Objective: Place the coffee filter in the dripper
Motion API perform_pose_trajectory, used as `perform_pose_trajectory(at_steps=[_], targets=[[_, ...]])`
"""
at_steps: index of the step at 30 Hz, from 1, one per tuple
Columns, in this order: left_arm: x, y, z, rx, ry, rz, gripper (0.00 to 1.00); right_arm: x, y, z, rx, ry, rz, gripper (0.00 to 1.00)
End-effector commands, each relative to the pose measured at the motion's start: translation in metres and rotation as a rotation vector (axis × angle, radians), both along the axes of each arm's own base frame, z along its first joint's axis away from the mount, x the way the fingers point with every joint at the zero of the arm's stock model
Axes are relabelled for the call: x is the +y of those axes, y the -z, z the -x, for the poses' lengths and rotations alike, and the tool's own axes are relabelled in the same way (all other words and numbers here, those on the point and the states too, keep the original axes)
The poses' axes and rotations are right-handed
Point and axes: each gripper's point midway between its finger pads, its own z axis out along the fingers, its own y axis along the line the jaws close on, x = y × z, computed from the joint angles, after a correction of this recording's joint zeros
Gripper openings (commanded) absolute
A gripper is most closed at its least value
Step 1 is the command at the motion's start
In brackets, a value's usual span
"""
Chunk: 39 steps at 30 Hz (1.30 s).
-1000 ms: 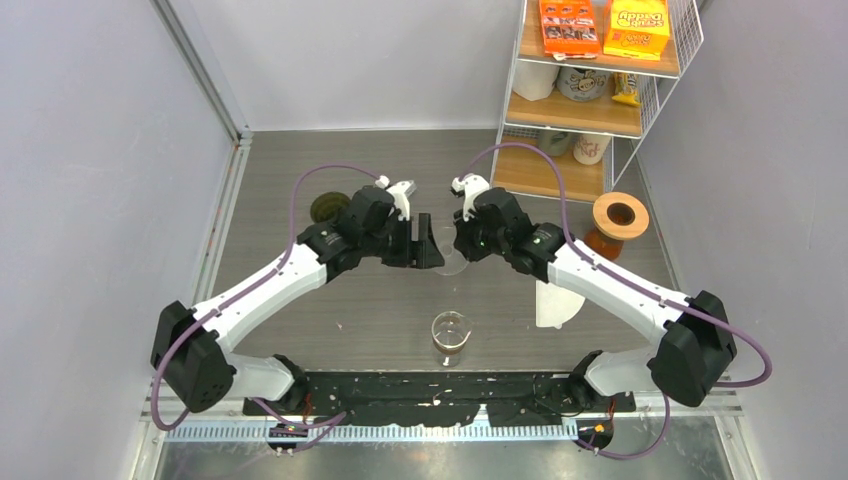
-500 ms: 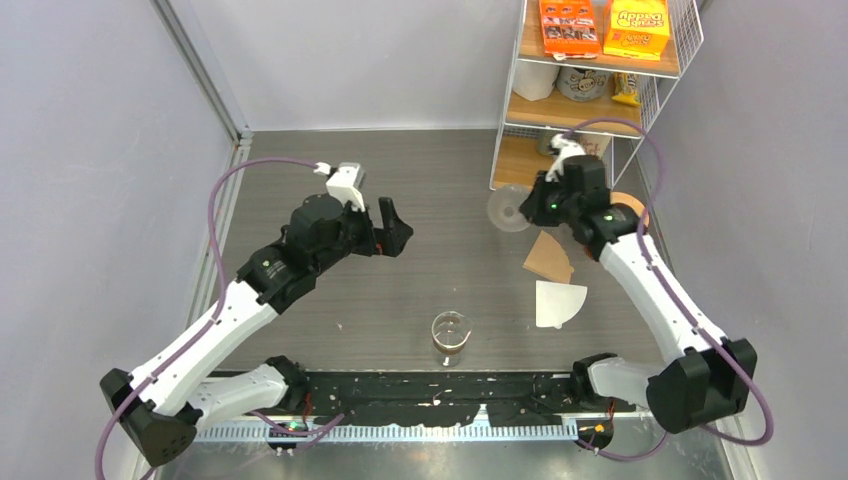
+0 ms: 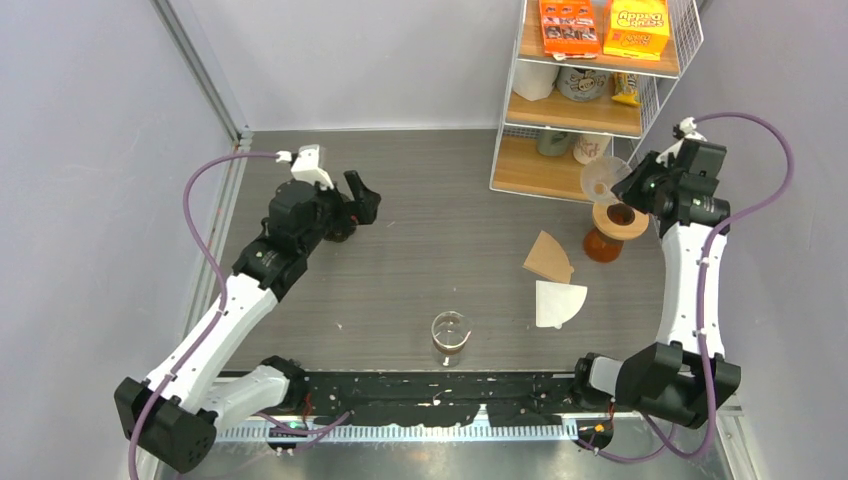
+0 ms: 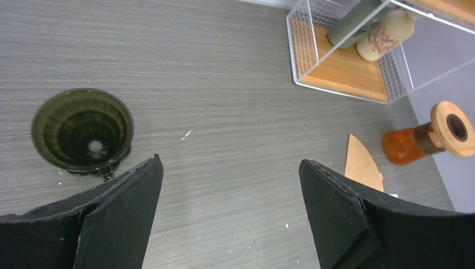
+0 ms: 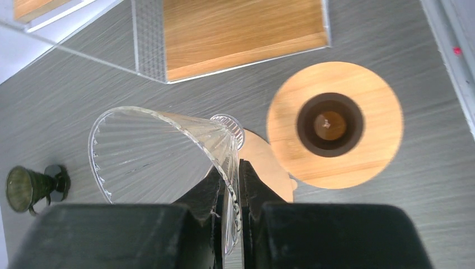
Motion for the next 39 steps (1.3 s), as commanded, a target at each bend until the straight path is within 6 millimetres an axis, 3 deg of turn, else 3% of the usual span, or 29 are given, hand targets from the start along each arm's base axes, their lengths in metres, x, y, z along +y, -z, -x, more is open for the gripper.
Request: perform_pose_trajectory(at_steps=[1,3,11,39], targets=[[0.004,-0.030,-0.007,-0.148,0.039,0.077,1.00,-0.023,-0.010,0.001,0.013,0.041,-0.018,0.05],[0.008,-0.025,-0.006,-0.166,0.039,0.049,1.00,-0.040,-0.006,0.001,0.034,0.077,-0.025,0.05],[0.028,-0.006,0.002,-0.182,0.011,-0.008,1.00,-0.075,0.006,0.004,0.122,0.168,-0.006,0.05],[0.026,0.001,0.004,-0.181,0.040,0.014,1.00,-0.092,0.058,-0.010,0.254,0.192,-0.046,0.05]])
